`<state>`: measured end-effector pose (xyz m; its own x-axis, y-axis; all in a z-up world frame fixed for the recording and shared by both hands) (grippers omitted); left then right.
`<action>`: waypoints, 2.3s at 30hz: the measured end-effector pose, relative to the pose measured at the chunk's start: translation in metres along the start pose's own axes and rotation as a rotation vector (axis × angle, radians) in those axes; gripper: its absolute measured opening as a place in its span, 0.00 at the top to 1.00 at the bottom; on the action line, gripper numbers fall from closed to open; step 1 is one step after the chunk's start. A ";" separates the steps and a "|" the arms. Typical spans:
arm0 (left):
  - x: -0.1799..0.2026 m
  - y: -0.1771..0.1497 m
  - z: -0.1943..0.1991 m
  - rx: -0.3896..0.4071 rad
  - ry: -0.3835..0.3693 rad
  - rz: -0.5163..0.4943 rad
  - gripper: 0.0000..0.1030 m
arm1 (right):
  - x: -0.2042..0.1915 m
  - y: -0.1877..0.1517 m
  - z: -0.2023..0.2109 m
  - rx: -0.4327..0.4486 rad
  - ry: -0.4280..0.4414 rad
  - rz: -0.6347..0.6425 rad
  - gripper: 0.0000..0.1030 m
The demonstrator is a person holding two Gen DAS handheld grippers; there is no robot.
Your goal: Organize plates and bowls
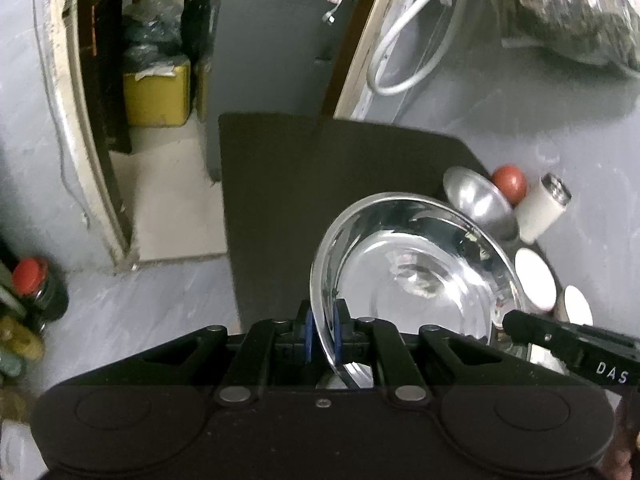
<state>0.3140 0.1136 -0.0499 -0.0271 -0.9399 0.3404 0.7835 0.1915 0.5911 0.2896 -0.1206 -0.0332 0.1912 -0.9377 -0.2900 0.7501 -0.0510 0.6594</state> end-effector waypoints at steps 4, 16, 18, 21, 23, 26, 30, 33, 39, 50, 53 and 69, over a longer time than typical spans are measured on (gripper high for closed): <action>0.001 -0.029 0.014 -0.052 0.024 0.011 0.89 | -0.001 -0.023 0.012 -0.056 0.021 0.035 0.84; 0.010 -0.075 0.021 -0.155 0.123 -0.048 0.86 | -0.007 -0.065 0.025 -0.179 0.045 0.120 0.82; 0.014 -0.076 0.018 -0.164 0.139 -0.070 0.85 | -0.010 -0.065 0.024 -0.187 0.030 0.145 0.82; 0.014 -0.074 0.011 -0.171 0.153 -0.090 0.84 | -0.014 -0.065 0.023 -0.189 0.002 0.178 0.82; 0.016 -0.072 0.006 -0.170 0.158 -0.101 0.83 | -0.016 -0.063 0.021 -0.183 -0.014 0.194 0.81; 0.021 -0.072 0.000 -0.171 0.170 -0.138 0.82 | -0.022 -0.064 0.020 -0.179 -0.042 0.218 0.81; 0.024 -0.074 -0.005 -0.182 0.175 -0.160 0.81 | -0.023 -0.068 0.018 -0.190 -0.073 0.243 0.81; 0.025 -0.075 -0.008 -0.192 0.176 -0.172 0.80 | -0.026 -0.070 0.019 -0.185 -0.089 0.262 0.81; 0.028 -0.074 -0.012 -0.203 0.179 -0.194 0.80 | -0.031 -0.069 0.017 -0.176 -0.122 0.310 0.79; 0.028 -0.076 -0.018 -0.221 0.189 -0.194 0.80 | -0.029 -0.068 0.010 -0.182 -0.128 0.299 0.75; 0.027 -0.074 -0.018 -0.213 0.205 -0.190 0.71 | -0.026 -0.067 0.010 -0.174 -0.126 0.291 0.70; 0.027 -0.029 -0.024 -0.104 0.294 -0.183 0.02 | 0.017 -0.048 0.021 -0.062 -0.215 0.096 0.00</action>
<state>0.3056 0.0764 -0.0750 -0.0045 -1.0000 0.0021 0.8418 -0.0027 0.5398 0.2440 -0.1415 -0.0552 0.1287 -0.9893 -0.0693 0.7740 0.0565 0.6307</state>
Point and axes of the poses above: each gripper's, at about its wrist camera, not at the fingertips, and z roughly against the way its jaws point, x to its right, y to its top, the point moved 4 cm from there along -z, roughly the way its jaws point, and after that the axes turned 7 degrees about -y, right-handed, at the moved point
